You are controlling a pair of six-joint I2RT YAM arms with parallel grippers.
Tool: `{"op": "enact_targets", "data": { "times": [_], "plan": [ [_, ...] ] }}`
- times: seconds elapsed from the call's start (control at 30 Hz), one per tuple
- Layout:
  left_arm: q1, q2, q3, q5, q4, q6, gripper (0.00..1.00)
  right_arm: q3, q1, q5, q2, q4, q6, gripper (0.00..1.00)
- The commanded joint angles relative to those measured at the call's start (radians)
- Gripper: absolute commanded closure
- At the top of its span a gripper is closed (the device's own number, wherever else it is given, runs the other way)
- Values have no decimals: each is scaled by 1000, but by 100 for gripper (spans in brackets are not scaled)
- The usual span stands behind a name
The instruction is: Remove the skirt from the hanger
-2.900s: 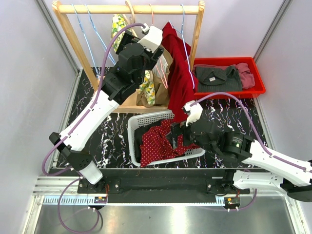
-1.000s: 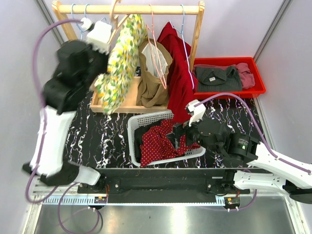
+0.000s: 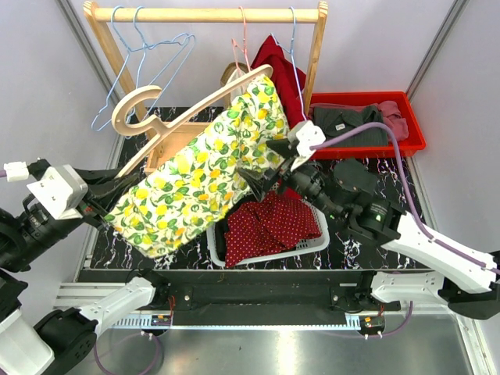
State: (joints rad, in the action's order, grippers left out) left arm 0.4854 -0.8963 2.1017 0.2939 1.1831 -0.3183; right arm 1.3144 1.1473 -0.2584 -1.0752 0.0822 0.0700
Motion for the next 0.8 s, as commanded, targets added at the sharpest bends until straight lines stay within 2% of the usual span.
{"op": "enact_targets", "data": {
  "times": [0.0, 0.1, 0.13, 0.23, 0.27, 0.33, 0.5, 0.63, 0.77],
  "plan": [
    [2, 10, 40, 60, -82, -11, 100, 0, -101, 71, -23, -73, -10, 0],
    [2, 14, 14, 60, -83, -16, 100, -4, -178, 155, -34, -103, -64, 4],
    [2, 16, 0, 60, -83, -18, 100, -4, -188, 181, -35, -107, -97, 13],
    [2, 20, -25, 59, -91, -19, 100, 0, -193, 196, -35, -107, -105, 31],
    [2, 20, -29, 54, -99, -19, 100, 0, -193, 193, -34, -107, -105, 41],
    [2, 22, -35, 57, -106, -19, 100, -3, -195, 188, -29, -107, -98, 46],
    [2, 23, -39, 67, -108, -18, 100, -36, -195, 117, -20, -107, -76, 6],
    [2, 33, -34, 57, -102, -30, 100, -95, -207, -25, 27, -111, 13, 0],
    [2, 31, -23, 70, -94, -31, 100, -153, -270, -32, 72, -113, 30, 0]
  ]
}}
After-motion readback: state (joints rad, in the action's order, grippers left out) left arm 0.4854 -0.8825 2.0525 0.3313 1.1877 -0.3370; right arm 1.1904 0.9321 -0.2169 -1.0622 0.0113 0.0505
